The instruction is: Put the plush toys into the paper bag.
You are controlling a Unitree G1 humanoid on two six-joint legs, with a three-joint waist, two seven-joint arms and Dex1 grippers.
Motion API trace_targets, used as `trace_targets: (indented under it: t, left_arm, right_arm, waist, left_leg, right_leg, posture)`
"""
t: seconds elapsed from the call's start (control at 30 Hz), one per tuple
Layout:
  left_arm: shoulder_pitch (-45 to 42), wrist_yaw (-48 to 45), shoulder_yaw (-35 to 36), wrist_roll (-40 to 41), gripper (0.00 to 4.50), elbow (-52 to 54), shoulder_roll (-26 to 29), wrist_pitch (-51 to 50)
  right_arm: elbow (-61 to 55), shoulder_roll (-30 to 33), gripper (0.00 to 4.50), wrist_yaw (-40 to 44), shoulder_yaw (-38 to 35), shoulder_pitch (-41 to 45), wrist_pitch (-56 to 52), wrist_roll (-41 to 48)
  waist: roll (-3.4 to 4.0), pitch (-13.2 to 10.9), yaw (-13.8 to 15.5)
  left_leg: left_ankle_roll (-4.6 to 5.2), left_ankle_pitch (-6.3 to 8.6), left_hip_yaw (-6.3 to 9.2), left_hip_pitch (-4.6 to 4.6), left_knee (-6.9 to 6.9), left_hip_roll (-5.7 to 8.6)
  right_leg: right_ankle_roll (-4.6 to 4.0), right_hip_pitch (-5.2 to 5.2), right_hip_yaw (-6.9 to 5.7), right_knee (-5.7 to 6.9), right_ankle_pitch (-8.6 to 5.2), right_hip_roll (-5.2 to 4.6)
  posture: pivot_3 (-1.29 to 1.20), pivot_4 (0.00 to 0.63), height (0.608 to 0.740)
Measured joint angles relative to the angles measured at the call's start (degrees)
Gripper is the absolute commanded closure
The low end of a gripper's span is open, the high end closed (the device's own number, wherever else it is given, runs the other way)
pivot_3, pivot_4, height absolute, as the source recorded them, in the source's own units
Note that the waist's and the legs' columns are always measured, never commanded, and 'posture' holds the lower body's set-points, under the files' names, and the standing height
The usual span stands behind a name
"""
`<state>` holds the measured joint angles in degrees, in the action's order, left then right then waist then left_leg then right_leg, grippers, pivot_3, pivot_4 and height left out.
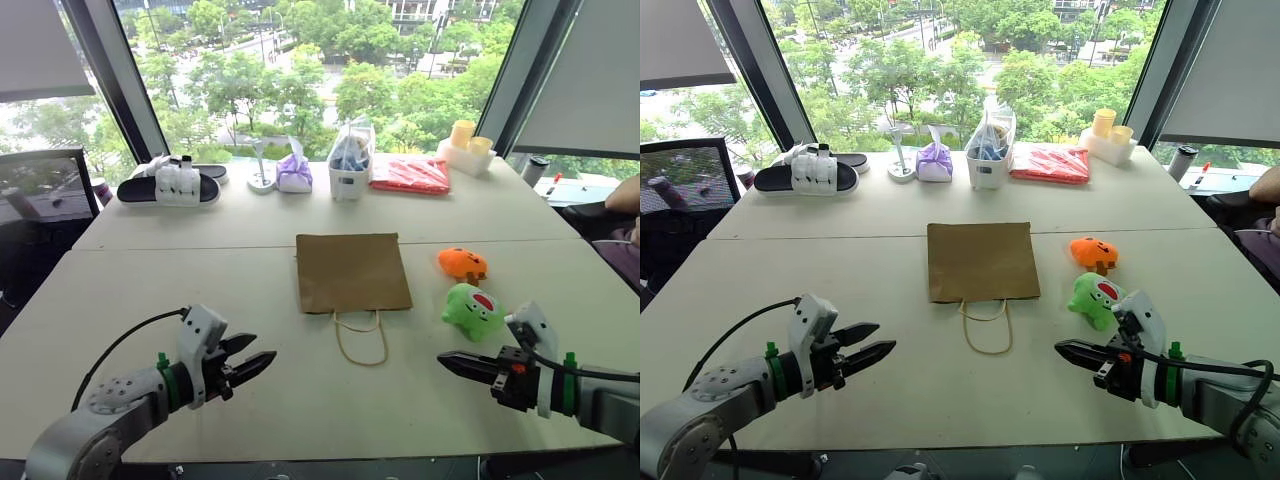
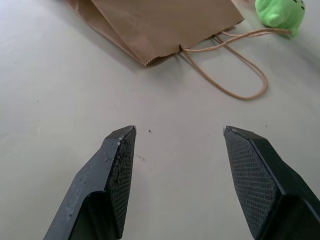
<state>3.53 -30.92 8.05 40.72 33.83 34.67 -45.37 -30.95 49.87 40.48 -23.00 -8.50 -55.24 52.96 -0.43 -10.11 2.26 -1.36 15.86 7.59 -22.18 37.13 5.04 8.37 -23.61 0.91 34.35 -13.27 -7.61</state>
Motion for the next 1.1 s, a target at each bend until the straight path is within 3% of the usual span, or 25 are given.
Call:
trace_targets:
  t: [0.6,0.77,0.93,1.1]
  left_arm:
    - [-1.7,-0.1,0.7,0.8,1.68,-1.3,0.4,-0.1]
    - [-6.4,-5.2,0.0,-3.1,1.68,-5.6,5.5,3.8]
    - [-18.3,-15.5,-9.5,-10.6,1.68,-10.8,7.9,12.9]
    - [-29.7,-27.0,-22.4,-20.0,1.68,-22.9,3.3,25.7]
  right_arm:
    - [0.4,-0.9,4.5,-0.6,1.8,0.7,0.8,-1.0]
    - [1.8,-0.4,4.5,-0.6,1.8,2.3,0.7,-1.0]
    - [2.0,-0.5,4.5,-1.0,2.0,3.1,0.6,-1.0]
    - [1.9,-2.8,4.5,-3.0,2.8,4.1,0.7,-1.0]
  waist:
    - [0.0,0.0,0.0]
    - [0.0,0.0,0.1]
    - [0.01,0.0,0.1]
    - [0.02,0.0,-0.1]
  left_leg:
    - [0.0,0.0,-0.02,0.01,0.01,0.02]
    - [-0.01,-0.01,-0.03,0.01,0.01,0.05]
    - [-0.01,-0.01,-0.18,0.0,0.04,0.12]
    - [-0.01,-0.02,-0.26,0.0,0.02,0.1]
  right_leg:
    - [0.01,0.0,0.0,0.01,0.01,0.0]
    - [-0.04,0.0,-0.02,0.02,0.01,0.03]
    - [0.08,0.06,-0.04,-0.02,0.08,0.0]
    - [0.09,0.01,-0.04,-0.02,0.09,0.03]
  posture:
    - [0.0,0.15,0.74]
    - [0.0,0.15,0.74]
    - [0.0,0.15,0.74]
    - [0.0,0.15,0.74]
